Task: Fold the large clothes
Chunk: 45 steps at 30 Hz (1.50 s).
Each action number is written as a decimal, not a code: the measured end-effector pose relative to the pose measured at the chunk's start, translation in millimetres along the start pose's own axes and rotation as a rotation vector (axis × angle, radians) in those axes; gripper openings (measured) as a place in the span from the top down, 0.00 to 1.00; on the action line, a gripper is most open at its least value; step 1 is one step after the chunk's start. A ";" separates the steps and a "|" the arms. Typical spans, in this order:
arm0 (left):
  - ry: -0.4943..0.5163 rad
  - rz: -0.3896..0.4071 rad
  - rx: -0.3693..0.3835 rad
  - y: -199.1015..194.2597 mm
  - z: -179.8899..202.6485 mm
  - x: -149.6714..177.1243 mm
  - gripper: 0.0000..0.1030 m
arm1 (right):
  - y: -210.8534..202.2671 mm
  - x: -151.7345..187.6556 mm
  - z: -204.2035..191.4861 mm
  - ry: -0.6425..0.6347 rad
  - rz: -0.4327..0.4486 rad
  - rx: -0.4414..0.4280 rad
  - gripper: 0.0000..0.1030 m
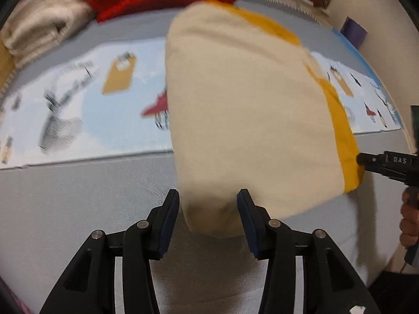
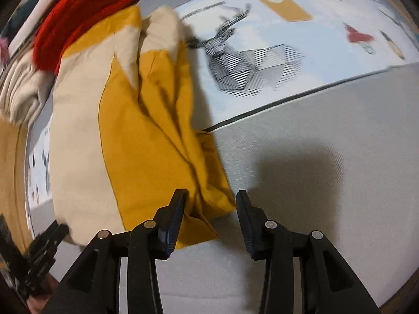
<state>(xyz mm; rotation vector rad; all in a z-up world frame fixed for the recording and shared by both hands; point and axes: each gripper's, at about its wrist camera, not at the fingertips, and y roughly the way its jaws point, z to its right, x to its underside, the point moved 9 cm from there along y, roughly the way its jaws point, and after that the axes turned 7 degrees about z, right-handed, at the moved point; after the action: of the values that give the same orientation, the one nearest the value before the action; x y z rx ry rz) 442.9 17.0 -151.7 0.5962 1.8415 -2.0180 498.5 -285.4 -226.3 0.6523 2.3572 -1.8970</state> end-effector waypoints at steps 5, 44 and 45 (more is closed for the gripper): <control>-0.030 0.123 -0.047 -36.1 11.7 -7.5 0.36 | -57.3 -13.9 -14.7 -0.086 0.256 0.068 0.58; -0.105 0.319 -0.131 -160.8 39.8 22.0 0.05 | -198.5 83.9 -107.2 -0.365 0.543 0.135 0.10; -0.096 0.320 -0.131 -159.4 42.1 22.0 0.05 | -197.3 84.3 -108.2 -0.367 0.542 0.132 0.10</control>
<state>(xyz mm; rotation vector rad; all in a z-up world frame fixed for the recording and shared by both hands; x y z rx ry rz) 338.5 -8.5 -24.7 0.6935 1.6846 -1.6766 377.0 -190.5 -42.1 0.7732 1.6376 -1.7448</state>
